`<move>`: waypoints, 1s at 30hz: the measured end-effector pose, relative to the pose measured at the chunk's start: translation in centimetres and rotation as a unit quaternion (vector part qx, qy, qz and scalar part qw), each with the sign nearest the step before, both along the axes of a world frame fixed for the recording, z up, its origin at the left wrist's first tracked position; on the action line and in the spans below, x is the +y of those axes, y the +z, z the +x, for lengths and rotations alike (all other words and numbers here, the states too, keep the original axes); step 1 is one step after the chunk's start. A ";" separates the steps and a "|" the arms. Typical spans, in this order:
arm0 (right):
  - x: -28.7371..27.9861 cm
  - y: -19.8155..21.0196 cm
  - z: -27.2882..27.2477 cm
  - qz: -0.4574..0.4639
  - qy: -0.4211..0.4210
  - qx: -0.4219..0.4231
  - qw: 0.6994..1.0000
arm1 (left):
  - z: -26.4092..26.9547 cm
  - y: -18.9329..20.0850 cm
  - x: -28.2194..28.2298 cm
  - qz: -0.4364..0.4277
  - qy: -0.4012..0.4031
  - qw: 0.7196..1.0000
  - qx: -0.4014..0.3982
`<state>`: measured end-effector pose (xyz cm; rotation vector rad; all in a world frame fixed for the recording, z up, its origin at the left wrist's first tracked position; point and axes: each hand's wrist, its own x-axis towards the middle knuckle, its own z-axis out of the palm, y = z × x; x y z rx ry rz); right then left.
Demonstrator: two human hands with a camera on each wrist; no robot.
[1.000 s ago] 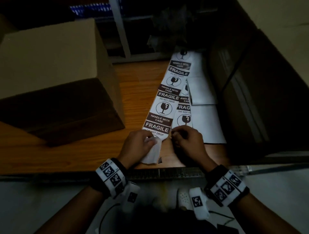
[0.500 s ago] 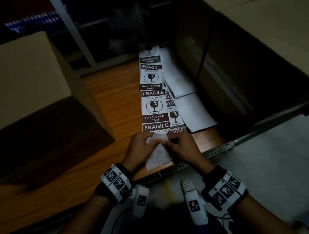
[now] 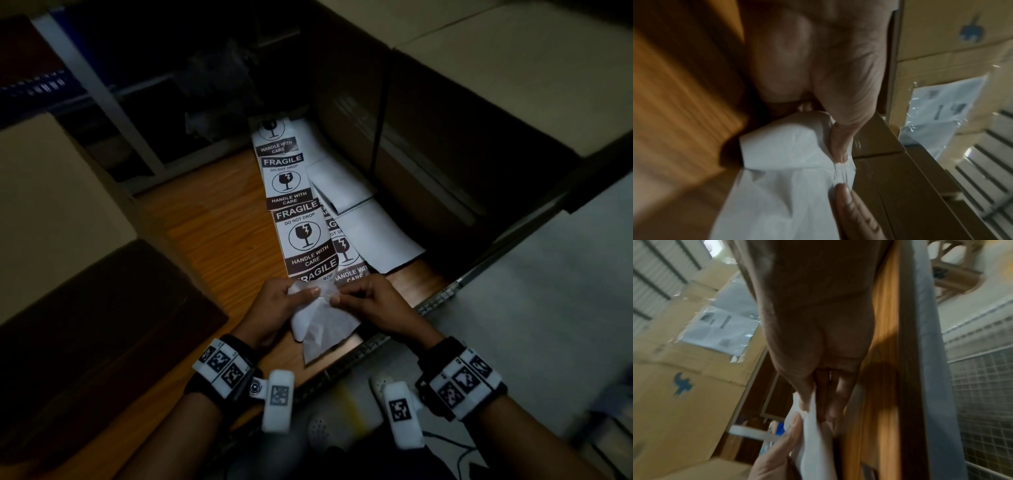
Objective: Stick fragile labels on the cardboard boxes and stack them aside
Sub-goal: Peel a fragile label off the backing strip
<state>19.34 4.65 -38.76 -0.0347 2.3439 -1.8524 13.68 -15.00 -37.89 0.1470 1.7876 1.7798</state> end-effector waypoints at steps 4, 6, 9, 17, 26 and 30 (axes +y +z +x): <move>-0.1 -0.1 -0.2 -0.048 -0.019 0.002 0.999 | -0.5 -0.4 0.0 0.021 0.011 0.999 -0.021; -0.2 -0.1 -0.2 -0.062 -0.027 0.003 0.998 | -0.7 -0.4 0.1 0.029 0.018 0.999 -0.032; -0.4 -0.3 -0.4 -0.082 -0.040 -0.007 0.996 | -0.8 -0.4 0.1 0.045 0.028 0.997 -0.049; -0.8 -0.9 -0.3 -0.156 -0.066 -0.021 0.985 | -1.0 -0.2 0.4 0.071 0.051 0.992 -0.092; -1.4 -1.0 0.0 -0.290 -0.092 -0.125 0.944 | -0.8 0.0 0.5 0.083 0.058 0.990 -0.096; 0.7 0.7 0.5 -0.308 -0.106 -0.205 0.923 | -1.0 -0.3 -0.2 0.026 0.079 0.996 -0.042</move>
